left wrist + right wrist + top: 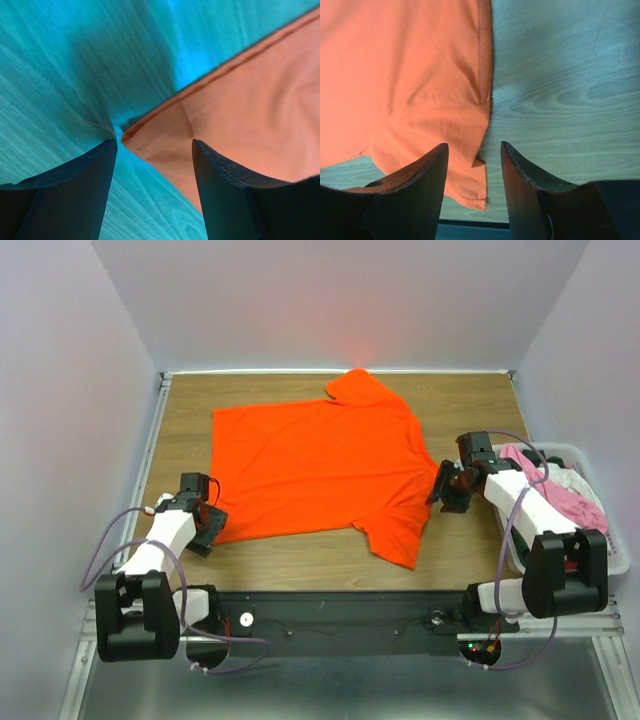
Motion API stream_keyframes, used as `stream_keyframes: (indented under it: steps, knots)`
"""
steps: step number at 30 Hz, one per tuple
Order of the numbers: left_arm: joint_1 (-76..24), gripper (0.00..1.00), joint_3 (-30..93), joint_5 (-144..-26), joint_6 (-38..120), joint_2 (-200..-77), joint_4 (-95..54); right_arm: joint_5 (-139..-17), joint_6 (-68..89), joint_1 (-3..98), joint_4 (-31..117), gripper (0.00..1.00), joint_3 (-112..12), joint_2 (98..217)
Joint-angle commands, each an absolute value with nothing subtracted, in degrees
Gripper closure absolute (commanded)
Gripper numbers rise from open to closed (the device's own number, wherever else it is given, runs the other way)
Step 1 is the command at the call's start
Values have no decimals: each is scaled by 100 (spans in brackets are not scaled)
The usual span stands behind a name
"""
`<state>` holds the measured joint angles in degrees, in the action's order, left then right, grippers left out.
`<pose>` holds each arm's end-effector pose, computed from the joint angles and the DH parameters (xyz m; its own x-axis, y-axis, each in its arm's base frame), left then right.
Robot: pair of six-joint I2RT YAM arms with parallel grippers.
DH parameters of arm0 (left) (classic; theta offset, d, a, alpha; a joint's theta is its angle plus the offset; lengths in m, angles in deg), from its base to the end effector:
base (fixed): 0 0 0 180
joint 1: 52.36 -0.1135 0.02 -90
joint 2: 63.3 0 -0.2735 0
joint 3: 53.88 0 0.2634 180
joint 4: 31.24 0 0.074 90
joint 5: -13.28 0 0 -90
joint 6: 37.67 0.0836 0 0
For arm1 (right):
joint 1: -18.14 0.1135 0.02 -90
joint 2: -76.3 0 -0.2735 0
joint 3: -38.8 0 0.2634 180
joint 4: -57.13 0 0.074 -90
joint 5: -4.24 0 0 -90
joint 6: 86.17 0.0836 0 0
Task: Fold and stack the t-shirts
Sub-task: Flatten the tshirt out
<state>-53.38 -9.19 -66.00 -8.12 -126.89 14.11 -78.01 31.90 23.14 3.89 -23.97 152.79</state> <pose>0.2151 0.0194 0.1325 -0.3586 -0.8613 -0.3600 -0.8319 0.4698 -0.2953 0.2713 0.0351 0.1726 -0.8743 0.3915 -0.2869 0.3088 0.9047 0.2937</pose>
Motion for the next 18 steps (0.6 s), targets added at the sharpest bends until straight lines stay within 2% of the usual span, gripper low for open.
stream_keyframes:
  steps: [1, 7, 10, 13, 18]
  knots:
    - [-5359, 27, -697, -6398, -999, -12903, 1647, -7899, 3090, 2359, 600, 48, -2710, 15355]
    - [-5359, 34, -609, -6345, -963, -13317, 1629, -7925, 3116, 2359, 670, 48, -2727, 15399]
    - [-5368, 46, -618, -6345, -911, -13326, 1611, -8048, 3116, 2359, 661, 48, -2657, 15364]
    - [-5359, 67, -626, -6389, -858, -13282, 1594, -8162, 3142, 2359, 661, 48, -2587, 15338]
    - [-5359, 84, -627, -6494, -753, -13159, 1611, -8294, 3195, 2359, 653, 48, -2455, 15311]
